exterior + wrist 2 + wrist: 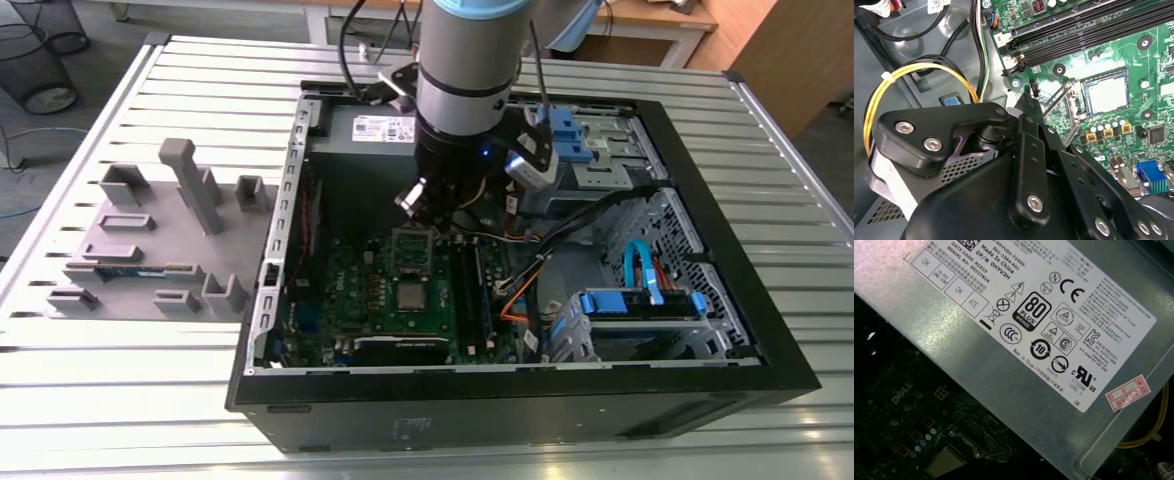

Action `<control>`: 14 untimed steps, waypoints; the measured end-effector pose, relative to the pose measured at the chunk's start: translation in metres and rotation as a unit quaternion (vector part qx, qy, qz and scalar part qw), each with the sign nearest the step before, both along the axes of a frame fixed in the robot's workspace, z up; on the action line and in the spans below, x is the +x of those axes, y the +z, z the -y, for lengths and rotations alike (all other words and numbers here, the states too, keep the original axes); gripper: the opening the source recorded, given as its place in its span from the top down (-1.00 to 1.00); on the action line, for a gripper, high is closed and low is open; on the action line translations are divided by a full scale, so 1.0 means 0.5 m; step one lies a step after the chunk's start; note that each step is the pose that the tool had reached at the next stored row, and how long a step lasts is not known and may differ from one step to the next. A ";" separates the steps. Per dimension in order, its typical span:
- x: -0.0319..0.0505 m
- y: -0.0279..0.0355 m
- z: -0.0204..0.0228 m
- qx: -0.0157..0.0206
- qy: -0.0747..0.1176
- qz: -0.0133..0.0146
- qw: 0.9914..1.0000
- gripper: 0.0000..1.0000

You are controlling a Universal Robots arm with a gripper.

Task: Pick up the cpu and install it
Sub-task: 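Close the cpu cover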

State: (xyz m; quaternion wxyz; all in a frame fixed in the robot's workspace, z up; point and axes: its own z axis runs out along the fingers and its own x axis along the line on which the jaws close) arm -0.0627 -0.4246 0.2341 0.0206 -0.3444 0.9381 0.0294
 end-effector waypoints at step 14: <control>-0.005 0.008 0.0000 0.000 0.007 0.000 1.000 0.79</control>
